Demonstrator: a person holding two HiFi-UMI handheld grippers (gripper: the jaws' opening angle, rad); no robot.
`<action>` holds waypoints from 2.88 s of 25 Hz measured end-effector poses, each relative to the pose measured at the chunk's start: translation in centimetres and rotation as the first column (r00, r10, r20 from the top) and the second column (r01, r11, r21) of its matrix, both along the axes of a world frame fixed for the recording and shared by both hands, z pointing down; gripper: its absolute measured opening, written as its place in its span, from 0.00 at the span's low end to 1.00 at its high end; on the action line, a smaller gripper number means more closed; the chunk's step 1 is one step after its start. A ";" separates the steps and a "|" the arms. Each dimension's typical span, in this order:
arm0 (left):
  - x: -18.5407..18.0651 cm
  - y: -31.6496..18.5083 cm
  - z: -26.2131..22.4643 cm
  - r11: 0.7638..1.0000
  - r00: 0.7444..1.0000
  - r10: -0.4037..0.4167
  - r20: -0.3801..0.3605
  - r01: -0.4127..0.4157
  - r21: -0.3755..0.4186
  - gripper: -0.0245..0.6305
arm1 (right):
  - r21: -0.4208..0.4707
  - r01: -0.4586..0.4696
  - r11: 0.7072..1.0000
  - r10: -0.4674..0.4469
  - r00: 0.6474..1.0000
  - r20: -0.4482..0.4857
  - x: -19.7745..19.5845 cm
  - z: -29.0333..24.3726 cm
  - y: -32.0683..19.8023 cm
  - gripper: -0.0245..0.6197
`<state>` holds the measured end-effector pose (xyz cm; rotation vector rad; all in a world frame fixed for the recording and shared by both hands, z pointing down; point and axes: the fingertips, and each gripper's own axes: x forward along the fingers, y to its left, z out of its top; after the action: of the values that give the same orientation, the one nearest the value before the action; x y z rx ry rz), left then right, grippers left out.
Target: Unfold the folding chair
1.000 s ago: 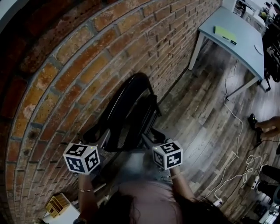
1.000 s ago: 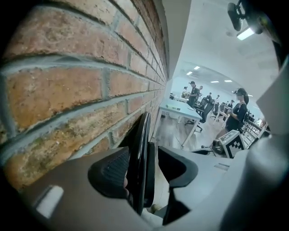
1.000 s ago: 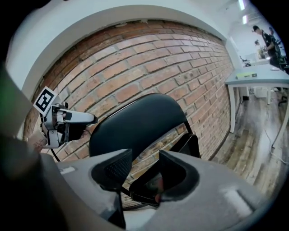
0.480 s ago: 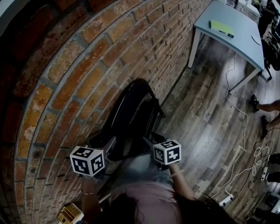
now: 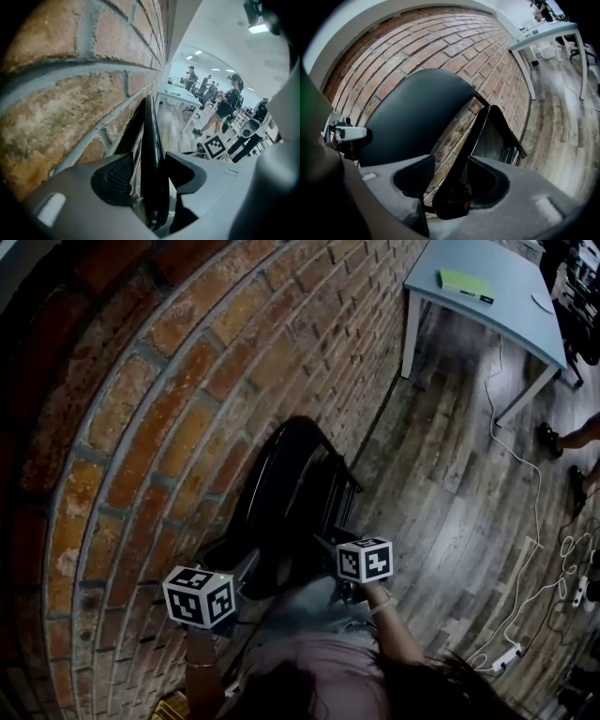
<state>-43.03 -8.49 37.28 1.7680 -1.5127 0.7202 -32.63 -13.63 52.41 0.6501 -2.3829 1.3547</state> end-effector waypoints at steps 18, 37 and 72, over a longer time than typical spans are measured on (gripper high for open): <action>1.5 -0.9 2.1 0.981 0.987 0.163 -0.007 -0.162 -0.106 0.29 | -0.137 -0.027 0.990 0.030 0.999 0.021 -2.8 5.0 -0.7 0.36; 2.2 -1.6 3.8 0.971 0.984 0.180 -0.001 -0.178 -0.162 0.20 | -0.223 0.012 0.975 -0.001 0.999 0.049 -5.1 7.1 -0.6 0.36; 7.7 -2.2 2.8 0.993 0.997 0.077 0.029 -0.075 -0.090 0.14 | -0.323 0.008 0.946 0.020 0.996 0.084 -0.5 6.5 -0.6 0.19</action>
<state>-35.32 -10.66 40.04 1.7629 -1.4190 0.8448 -33.11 -14.20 58.95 0.5144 -2.1468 1.7573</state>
